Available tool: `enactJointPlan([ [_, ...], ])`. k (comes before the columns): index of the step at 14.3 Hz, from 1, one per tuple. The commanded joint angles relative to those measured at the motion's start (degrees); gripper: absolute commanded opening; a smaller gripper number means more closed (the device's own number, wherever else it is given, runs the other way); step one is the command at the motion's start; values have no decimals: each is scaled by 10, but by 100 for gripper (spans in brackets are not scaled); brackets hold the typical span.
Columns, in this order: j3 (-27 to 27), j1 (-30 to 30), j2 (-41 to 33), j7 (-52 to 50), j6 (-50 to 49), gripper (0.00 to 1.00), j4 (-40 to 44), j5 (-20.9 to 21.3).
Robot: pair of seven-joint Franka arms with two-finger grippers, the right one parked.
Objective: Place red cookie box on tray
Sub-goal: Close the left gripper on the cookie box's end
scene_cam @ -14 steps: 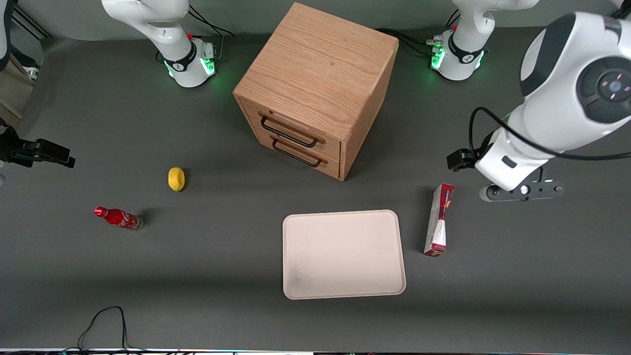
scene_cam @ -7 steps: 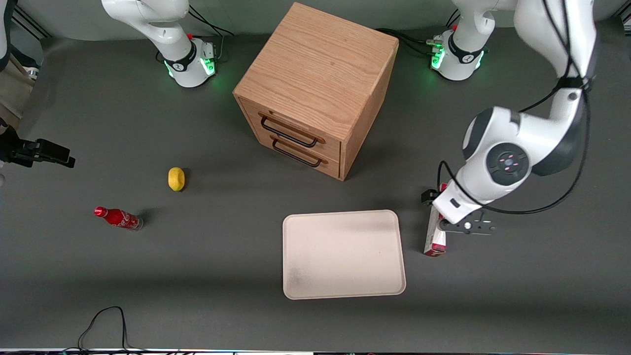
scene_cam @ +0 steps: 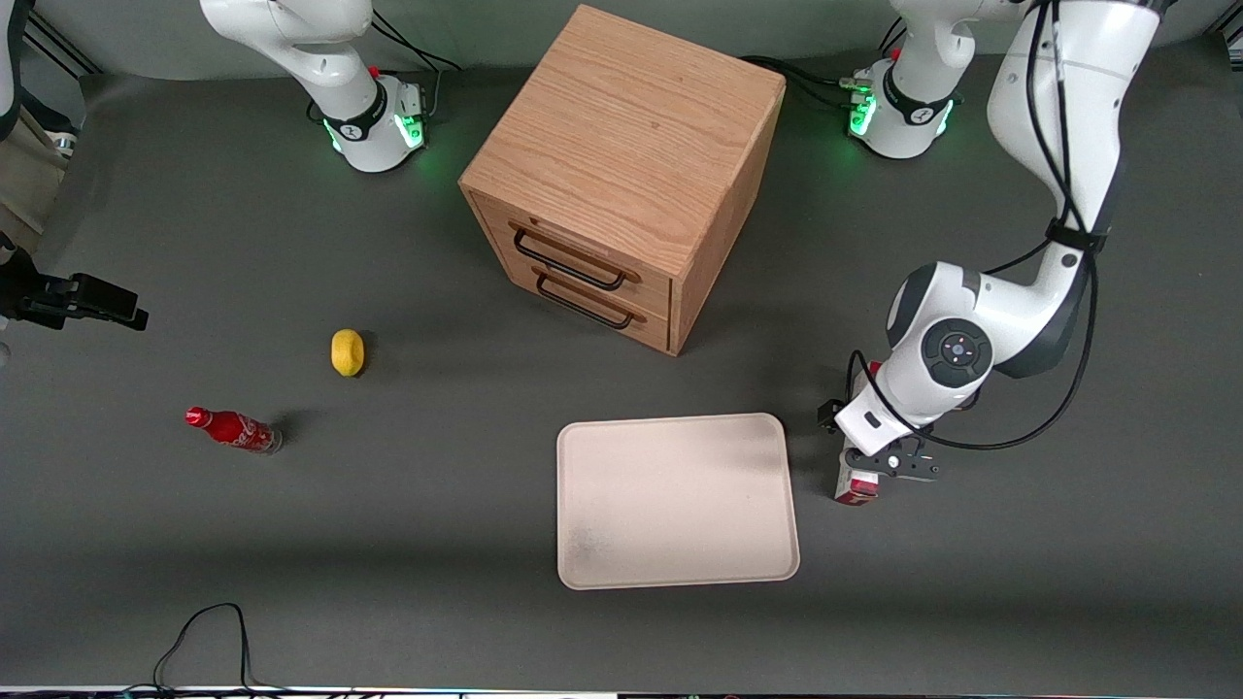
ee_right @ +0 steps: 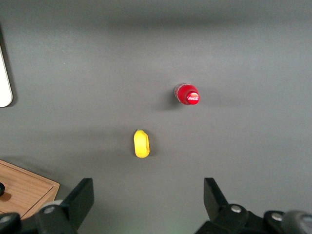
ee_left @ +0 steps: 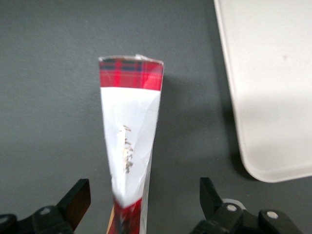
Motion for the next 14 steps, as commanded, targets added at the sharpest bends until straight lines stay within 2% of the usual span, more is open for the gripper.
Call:
enactJointPlan([
  [1,1,1,2,9,21,100,-9,9],
  [5,1,8,3,13,21,98,-8,9],
  [6,1,8,3,15,22,79,-8,9],
  [7,1,8,3,27,21,1,-7,9],
  [14,0,7,3,16,15,0,-3,7],
])
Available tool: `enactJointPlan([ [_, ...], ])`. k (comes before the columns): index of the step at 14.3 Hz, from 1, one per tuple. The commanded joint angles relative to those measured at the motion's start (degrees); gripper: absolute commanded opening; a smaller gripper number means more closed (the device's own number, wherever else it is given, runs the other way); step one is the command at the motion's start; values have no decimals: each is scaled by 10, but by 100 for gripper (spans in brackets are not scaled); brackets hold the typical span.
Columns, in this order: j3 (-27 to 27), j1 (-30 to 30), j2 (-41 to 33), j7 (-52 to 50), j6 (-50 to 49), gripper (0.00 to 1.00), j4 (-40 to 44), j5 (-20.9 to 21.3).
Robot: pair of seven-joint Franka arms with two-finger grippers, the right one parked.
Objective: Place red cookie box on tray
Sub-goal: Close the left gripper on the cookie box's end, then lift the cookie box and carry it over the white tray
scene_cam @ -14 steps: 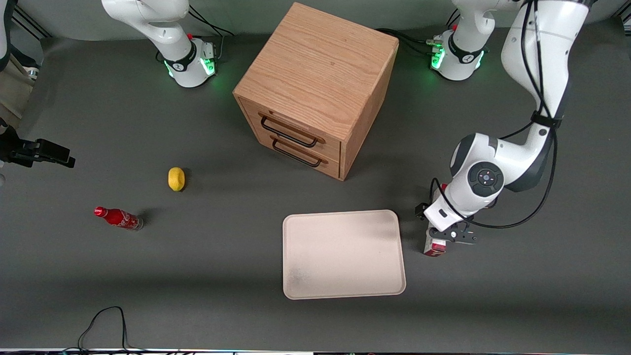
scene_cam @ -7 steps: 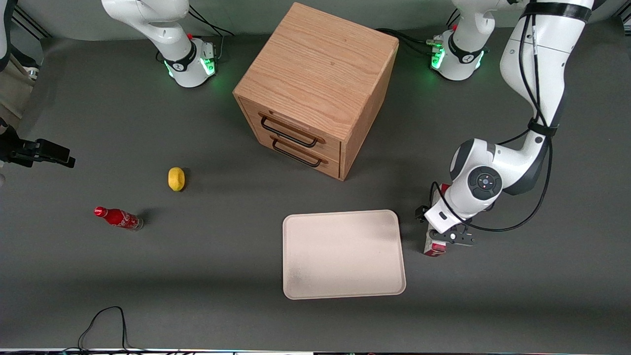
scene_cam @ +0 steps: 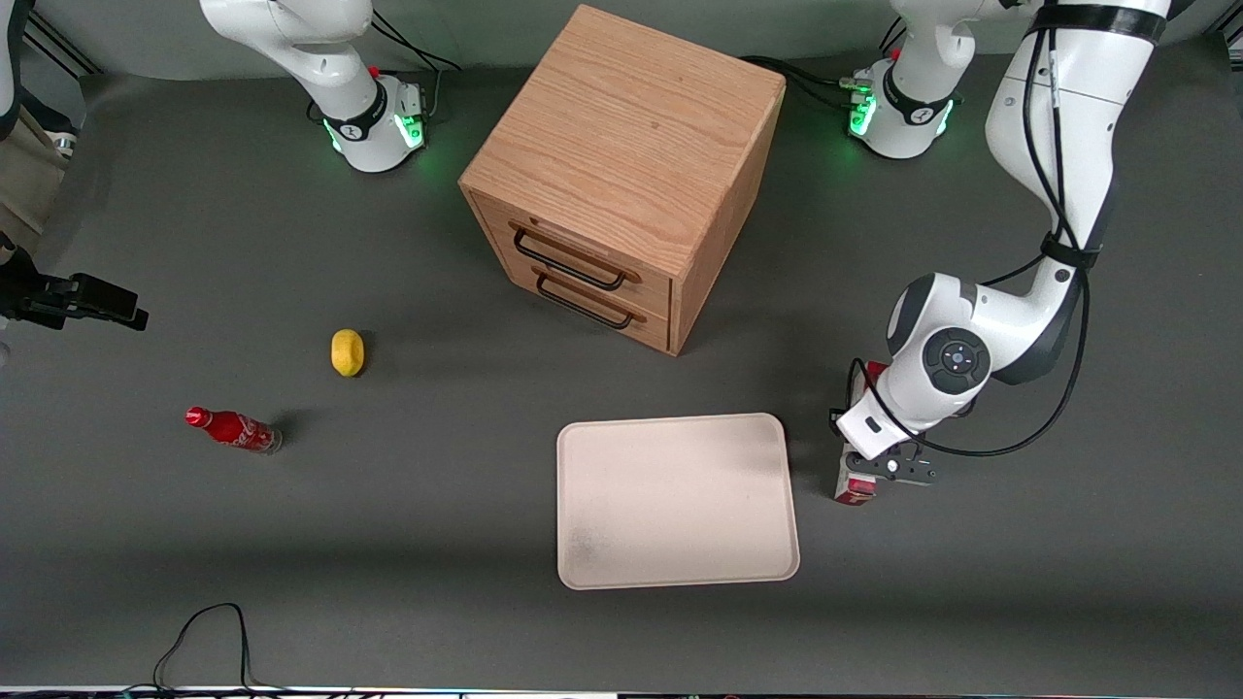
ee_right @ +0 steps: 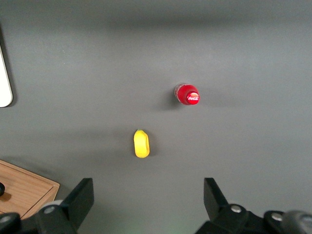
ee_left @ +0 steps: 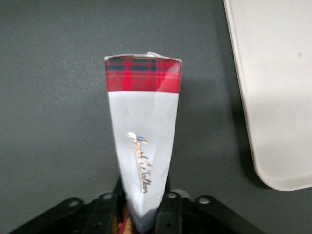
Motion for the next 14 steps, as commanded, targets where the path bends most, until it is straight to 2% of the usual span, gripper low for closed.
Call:
enactJointPlan([
  [1,0,1,-9,4,-1,0,-3,6],
  [5,-1,3,-44,7,-36,0,2,4],
  [9,-5,3,-146,14,-196,0,30,-3],
  [11,-6,2,-172,14,-312,0,93,-20],
  [14,-5,2,-171,15,-481,0,229,-42],
])
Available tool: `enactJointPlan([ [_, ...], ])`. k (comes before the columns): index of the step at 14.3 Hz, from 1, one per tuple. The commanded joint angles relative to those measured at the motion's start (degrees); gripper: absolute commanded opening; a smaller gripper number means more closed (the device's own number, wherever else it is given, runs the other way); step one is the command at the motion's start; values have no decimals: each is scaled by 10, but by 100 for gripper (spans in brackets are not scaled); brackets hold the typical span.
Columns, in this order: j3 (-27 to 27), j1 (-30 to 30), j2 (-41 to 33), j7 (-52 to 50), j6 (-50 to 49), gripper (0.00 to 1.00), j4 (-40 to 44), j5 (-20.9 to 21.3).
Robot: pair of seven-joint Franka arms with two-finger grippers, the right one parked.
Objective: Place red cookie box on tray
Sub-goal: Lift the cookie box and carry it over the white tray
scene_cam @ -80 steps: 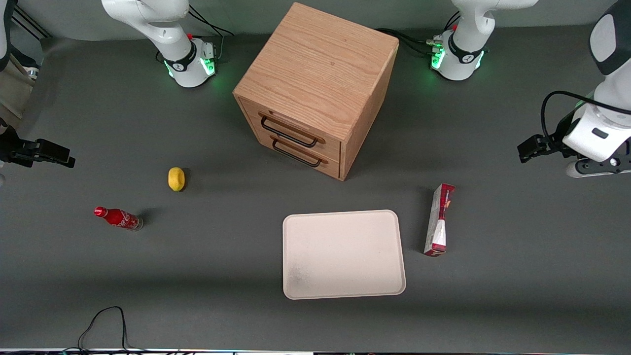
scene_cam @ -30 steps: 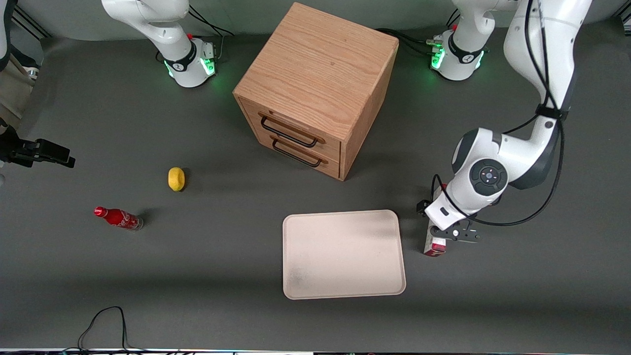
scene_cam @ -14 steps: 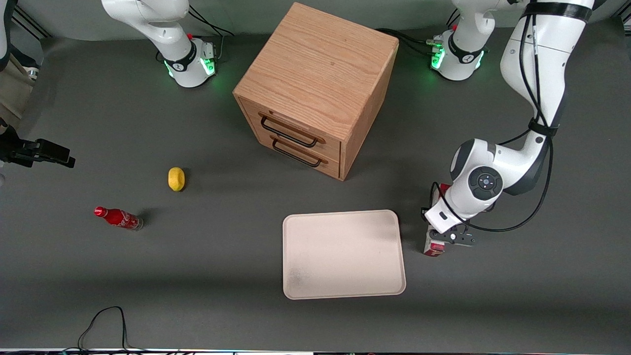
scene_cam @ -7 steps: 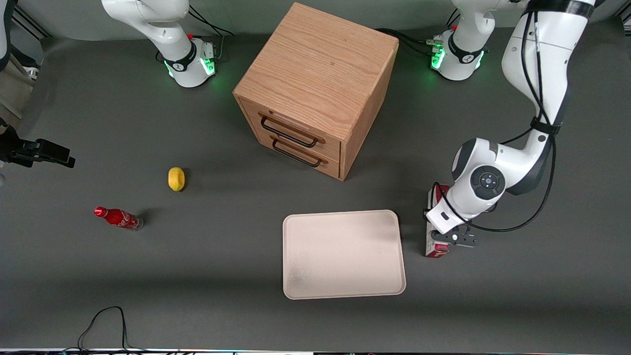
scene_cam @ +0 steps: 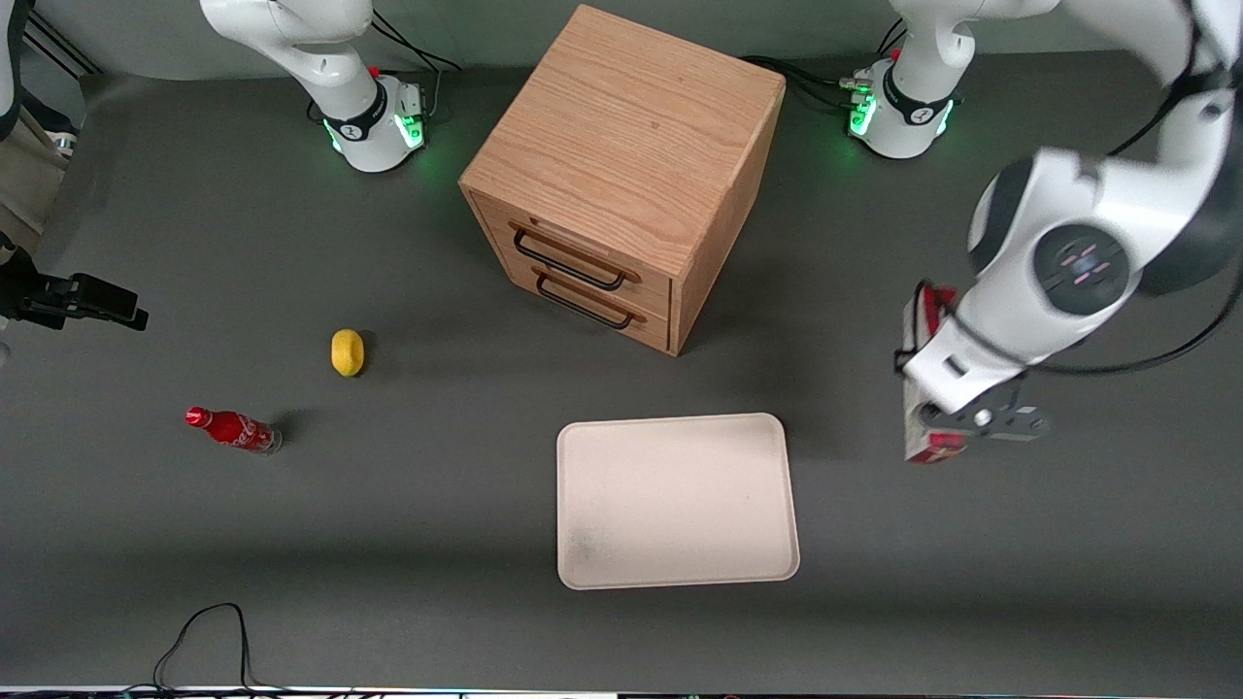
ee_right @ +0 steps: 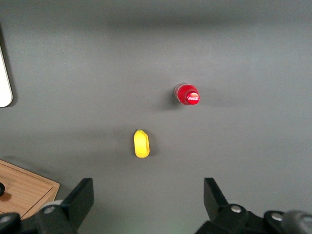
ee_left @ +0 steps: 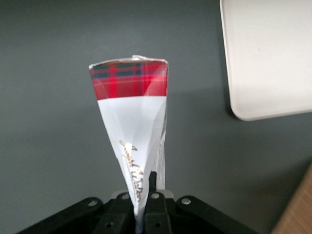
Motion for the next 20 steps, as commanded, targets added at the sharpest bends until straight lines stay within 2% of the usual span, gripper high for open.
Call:
enactJointPlan([
  [1,-1,1,11,12,-113,0,113,-14],
  [3,0,1,11,6,-130,0,142,-22],
  [5,4,2,12,-7,-133,0,147,-50],
  [8,2,3,15,-138,-136,0,164,-52],
  [14,-2,-6,26,-142,-132,0,170,-51],
  [18,-57,-31,141,-163,-110,0,273,-50],
  [20,-58,-75,216,-220,-90,0,346,-44],
])
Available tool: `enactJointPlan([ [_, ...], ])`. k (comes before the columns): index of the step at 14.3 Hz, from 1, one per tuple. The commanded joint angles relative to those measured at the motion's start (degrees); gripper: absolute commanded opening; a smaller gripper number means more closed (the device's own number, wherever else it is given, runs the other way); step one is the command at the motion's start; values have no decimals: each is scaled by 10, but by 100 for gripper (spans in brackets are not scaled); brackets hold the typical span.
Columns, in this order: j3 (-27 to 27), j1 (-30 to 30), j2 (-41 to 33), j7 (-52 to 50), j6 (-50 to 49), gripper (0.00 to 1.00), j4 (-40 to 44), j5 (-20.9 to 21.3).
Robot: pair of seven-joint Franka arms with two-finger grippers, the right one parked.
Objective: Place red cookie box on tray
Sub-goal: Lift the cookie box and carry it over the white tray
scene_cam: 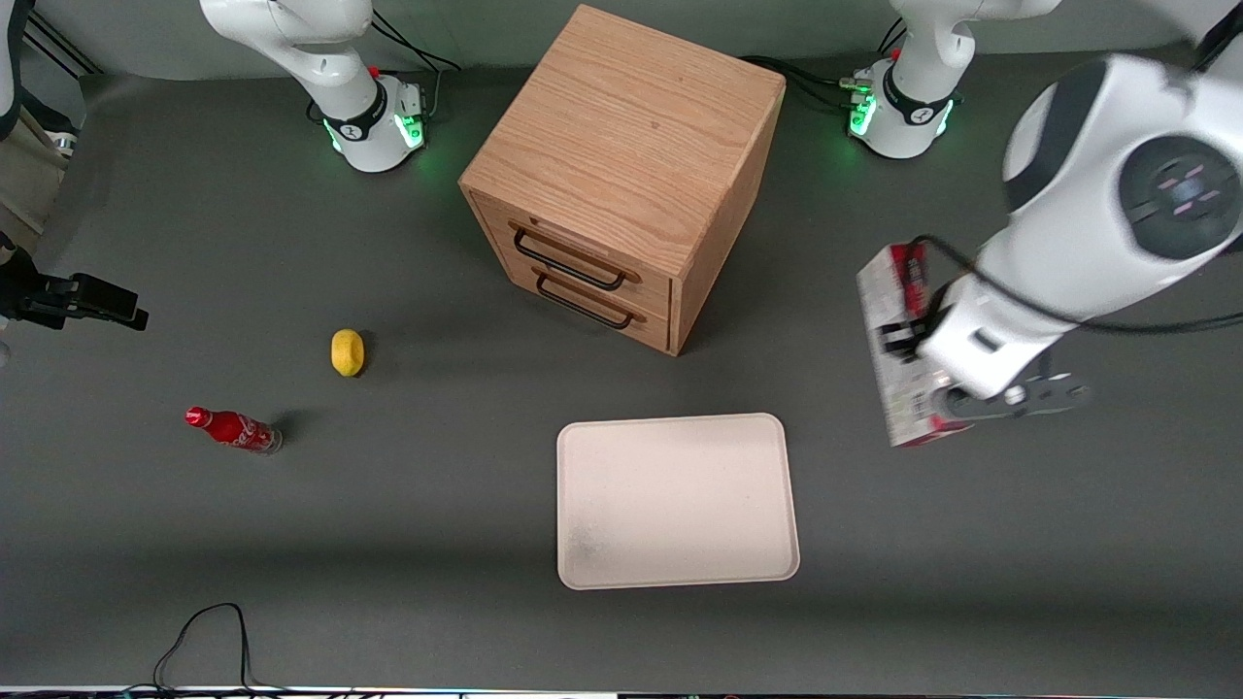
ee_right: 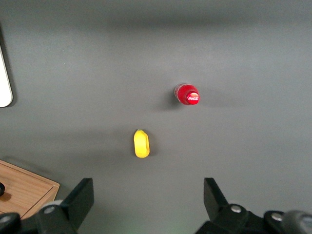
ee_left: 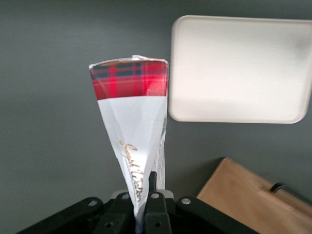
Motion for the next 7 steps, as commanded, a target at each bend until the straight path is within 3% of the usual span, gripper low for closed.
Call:
enactJointPlan([
  [1,-2,-65,137,-63,8,0,155,11],
  [4,15,-112,204,-96,80,0,180,40],
  [7,19,-112,249,-93,129,0,180,72],
])
